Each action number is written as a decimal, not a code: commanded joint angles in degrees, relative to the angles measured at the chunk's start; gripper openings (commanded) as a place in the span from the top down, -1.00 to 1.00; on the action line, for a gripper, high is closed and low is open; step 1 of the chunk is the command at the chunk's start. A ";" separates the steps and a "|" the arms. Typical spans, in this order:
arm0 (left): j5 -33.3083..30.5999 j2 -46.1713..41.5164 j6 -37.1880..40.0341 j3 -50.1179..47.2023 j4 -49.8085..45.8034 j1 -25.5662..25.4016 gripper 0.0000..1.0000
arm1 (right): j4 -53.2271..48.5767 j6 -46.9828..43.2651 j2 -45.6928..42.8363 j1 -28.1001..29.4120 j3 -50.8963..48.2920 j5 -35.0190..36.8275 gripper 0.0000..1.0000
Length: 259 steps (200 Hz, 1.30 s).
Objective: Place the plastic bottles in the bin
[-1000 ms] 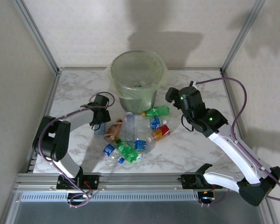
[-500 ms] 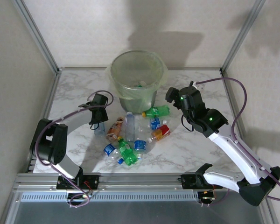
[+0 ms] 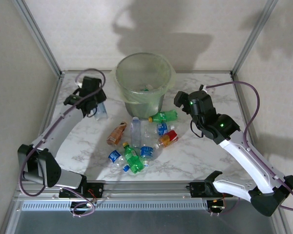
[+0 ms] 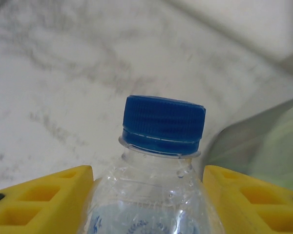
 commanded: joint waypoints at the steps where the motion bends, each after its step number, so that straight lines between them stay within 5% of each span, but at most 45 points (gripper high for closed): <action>1: -0.53 -2.46 -2.18 10.16 -3.01 0.84 -0.12 | 0.10 -0.22 -0.58 -0.34 0.50 1.40 -0.95; 72: 13.32 9.31 -8.20 35.64 4.76 -2.50 -0.12 | -0.03 0.07 -0.46 -0.42 0.83 1.07 -0.94; 169: 7.68 32.97 1.10 55.51 11.35 -10.82 -0.12 | -1.71 0.41 -2.33 -0.51 1.53 1.77 -0.94; 259: -3.13 34.63 8.10 53.32 12.75 -14.01 -0.71 | -2.16 0.93 -3.15 -0.53 0.17 1.49 -0.94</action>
